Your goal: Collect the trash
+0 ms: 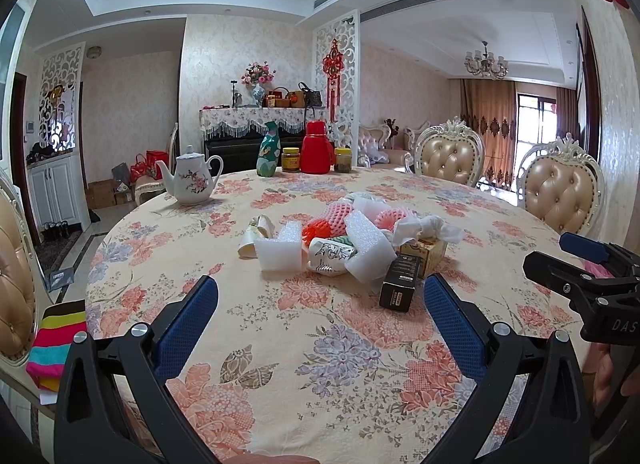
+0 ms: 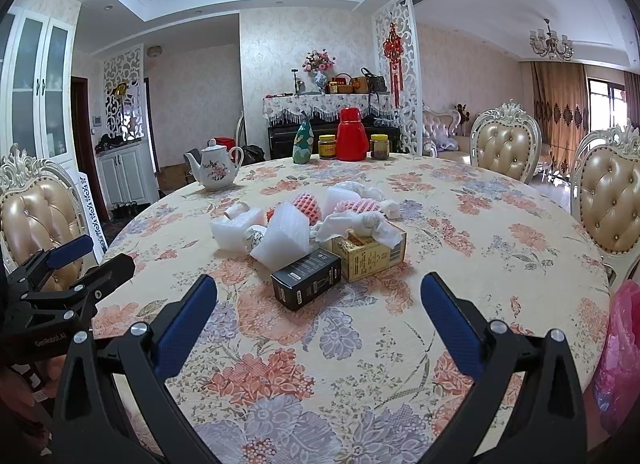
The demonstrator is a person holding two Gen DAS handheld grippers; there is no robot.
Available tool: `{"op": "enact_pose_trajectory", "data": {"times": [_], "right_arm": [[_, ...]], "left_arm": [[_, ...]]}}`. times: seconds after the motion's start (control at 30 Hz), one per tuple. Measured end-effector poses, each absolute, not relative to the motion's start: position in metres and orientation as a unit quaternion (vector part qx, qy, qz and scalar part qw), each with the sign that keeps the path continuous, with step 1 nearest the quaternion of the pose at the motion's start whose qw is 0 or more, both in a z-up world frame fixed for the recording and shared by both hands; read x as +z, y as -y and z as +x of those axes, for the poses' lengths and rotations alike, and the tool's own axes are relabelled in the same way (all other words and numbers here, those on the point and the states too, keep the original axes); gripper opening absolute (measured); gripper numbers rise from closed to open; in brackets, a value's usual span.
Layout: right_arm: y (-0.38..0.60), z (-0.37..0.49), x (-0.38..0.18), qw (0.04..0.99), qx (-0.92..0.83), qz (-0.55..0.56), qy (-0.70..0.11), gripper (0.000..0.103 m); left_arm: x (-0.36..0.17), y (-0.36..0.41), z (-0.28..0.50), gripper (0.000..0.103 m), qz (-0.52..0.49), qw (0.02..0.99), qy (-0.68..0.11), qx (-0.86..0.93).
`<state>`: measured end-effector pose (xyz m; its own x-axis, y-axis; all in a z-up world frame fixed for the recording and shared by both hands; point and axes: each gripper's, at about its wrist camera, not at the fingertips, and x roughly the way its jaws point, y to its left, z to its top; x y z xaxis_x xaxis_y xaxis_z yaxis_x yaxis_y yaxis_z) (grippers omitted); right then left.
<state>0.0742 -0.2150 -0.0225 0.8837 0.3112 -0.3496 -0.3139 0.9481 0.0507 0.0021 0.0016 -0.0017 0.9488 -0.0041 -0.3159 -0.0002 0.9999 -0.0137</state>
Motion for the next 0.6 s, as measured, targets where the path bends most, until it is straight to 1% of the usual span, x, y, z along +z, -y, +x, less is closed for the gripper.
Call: {"op": "enact_pose_trajectory", "data": {"times": [0.6], "right_arm": [[0.2168,0.0742,-0.0229,0.971,0.161,0.002,-0.179,0.099]], "left_arm": [[-0.0052,-0.0016,0.0029,0.096,-0.009,0.987,-0.162,-0.002]]}}
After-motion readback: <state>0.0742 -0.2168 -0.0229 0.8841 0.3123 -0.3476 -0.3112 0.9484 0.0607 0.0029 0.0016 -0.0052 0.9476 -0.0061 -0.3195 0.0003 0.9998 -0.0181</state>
